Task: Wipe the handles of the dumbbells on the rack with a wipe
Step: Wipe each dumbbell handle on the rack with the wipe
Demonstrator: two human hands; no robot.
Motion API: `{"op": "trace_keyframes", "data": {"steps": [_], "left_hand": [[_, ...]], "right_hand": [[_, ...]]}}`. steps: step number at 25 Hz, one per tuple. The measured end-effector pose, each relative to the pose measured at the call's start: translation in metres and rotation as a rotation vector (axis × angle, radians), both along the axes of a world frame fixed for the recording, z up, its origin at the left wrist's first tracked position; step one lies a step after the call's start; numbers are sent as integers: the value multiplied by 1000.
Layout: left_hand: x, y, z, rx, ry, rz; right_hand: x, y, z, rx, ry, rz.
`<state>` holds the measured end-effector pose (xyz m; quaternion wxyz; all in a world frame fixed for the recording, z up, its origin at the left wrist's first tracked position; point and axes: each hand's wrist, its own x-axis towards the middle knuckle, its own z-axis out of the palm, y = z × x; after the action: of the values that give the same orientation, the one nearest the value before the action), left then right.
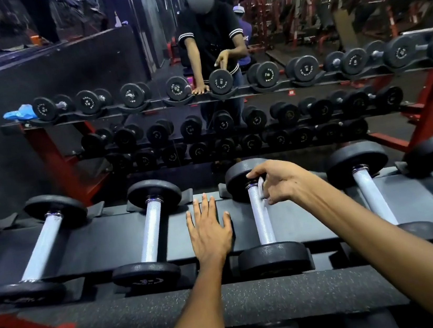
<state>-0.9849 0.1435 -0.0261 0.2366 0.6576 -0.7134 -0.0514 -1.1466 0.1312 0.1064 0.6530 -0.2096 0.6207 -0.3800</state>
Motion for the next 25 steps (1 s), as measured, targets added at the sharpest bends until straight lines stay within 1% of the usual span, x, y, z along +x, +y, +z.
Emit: {"op": "trace_keyframes", "data": {"steps": [4,6,10,12,15,18,19,20,22,23,25], "left_hand": [[0,1,0,25,1,-7],[0,2,1,26,-2,-10],[0,-1,0,28,-26,-15],[0,-3,1,34,-25,-17],[2,-4,-2,50,-62,-29],[2,-3,-2,70,-129,-73],[4,-4,1,109,-138,-94],[7,-5,5,176,-119,-120],[12,-1,21,346,-5,-176],[14,4,31,404,83,-189],[14,24,54,433,337,-155]], "right_hand": [[7,8,0,42,142,4],[10,7,2,0,126,3],[17,10,-1,-36,201,-50],[15,13,-18,-85,254,-150],[2,24,-48,-220,422,-342],[-3,51,-55,-310,549,-419],[-4,58,-54,-338,594,-438],[-3,68,-51,-362,637,-450],[-2,82,-43,-395,705,-453],[-2,89,-40,-404,740,-448],[-1,104,-33,-410,772,-434]]}}
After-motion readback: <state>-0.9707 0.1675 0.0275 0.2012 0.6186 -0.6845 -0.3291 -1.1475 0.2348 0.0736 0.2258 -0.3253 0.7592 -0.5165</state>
